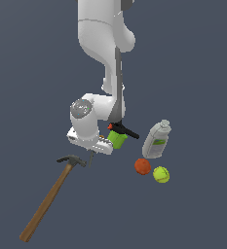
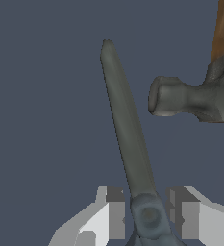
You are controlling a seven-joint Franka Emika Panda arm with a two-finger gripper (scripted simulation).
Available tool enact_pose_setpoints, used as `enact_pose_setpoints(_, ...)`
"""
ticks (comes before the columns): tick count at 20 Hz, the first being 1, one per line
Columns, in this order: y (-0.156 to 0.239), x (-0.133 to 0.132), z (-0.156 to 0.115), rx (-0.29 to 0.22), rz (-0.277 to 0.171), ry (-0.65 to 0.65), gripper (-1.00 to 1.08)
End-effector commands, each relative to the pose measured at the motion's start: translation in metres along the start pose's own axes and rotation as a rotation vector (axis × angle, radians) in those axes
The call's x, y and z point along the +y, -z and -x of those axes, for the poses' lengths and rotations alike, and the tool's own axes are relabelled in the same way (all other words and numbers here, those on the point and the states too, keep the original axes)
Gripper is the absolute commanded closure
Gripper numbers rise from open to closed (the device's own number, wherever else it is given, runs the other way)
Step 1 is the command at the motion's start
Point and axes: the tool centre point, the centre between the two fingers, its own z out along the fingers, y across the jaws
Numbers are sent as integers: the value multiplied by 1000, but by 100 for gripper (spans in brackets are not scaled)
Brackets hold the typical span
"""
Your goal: Pick up a designated object from a clutter of objects.
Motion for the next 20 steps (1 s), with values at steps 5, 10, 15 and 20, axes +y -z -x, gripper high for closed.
enact_pose_setpoints(5, 46, 5, 8, 1, -1, 0, 108)
enact_pose_setpoints(10, 95, 11, 18, 1, -1, -1, 108)
enact_pose_setpoints(15, 147, 17, 27, 0, 0, -1, 108)
enact_pose_setpoints(20, 204, 24, 37, 0, 0, -2, 108)
